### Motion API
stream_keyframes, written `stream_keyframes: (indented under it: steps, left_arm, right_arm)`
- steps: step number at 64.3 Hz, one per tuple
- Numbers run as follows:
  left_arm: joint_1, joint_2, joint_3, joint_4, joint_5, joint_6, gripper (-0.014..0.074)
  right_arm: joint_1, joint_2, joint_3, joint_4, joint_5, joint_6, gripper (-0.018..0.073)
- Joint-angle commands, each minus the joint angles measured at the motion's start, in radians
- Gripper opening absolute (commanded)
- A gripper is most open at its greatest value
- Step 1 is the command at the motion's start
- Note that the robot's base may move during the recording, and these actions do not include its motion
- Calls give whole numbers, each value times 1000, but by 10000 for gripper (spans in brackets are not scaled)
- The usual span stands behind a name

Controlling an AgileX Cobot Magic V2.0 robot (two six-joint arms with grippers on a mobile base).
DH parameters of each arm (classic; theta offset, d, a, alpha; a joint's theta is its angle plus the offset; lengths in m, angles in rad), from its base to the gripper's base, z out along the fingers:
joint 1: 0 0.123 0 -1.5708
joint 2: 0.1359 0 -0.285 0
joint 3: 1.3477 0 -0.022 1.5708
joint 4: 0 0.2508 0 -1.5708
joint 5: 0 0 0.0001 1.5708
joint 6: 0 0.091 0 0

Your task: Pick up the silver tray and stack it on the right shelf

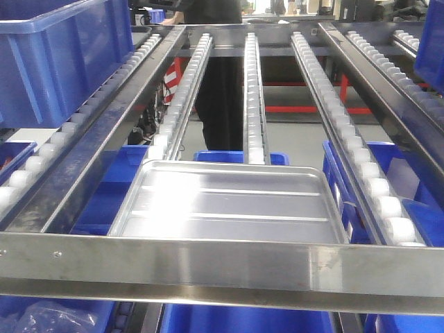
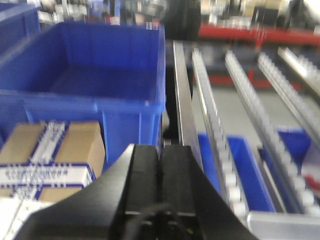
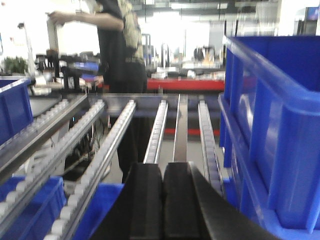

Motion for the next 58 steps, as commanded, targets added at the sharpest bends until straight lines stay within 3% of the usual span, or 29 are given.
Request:
stream_keyframes:
  steps: [1, 6, 15, 19, 26, 37, 43, 48, 52, 58]
  left_arm:
    - [-3, 100, -82, -5, -24, 5, -88]
    - [-3, 164, -124, -15, 10, 5, -39]
    - [-3, 254, -178, -86, 73, 5, 232]
    - [-3, 293, -197, -121, 120, 5, 290]
    - [-50, 361, -229, -130, 186, 17, 288]
    - [-336, 498, -287, -137, 181, 21, 288]
    - [-432, 577, -313, -137, 181, 27, 287]
    - [-464, 645, -316, -164, 143, 40, 288]
    - [-466, 695, -316, -211, 141, 40, 288]
    - [-466, 755, -318, -237, 161, 38, 288]
  right_arm:
    - [8, 54, -60, -2, -57, -1, 122]
    - [35, 83, -74, -2, -36, -1, 232]
    - [101, 134, -87, -2, -23, -1, 384]
    - [146, 167, -103, -2, 16, -1, 419]
    - [252, 251, -146, -2, 98, -1, 445]
    - [456, 443, -245, 18, 204, -1, 477]
    - [524, 537, -254, 21, 149, -1, 477]
    - [542, 616, -271, 76, 143, 16, 477]
    - [541, 680, -300, 135, 198, 30, 477]
    - [541, 778, -362, 146, 305, 38, 477]
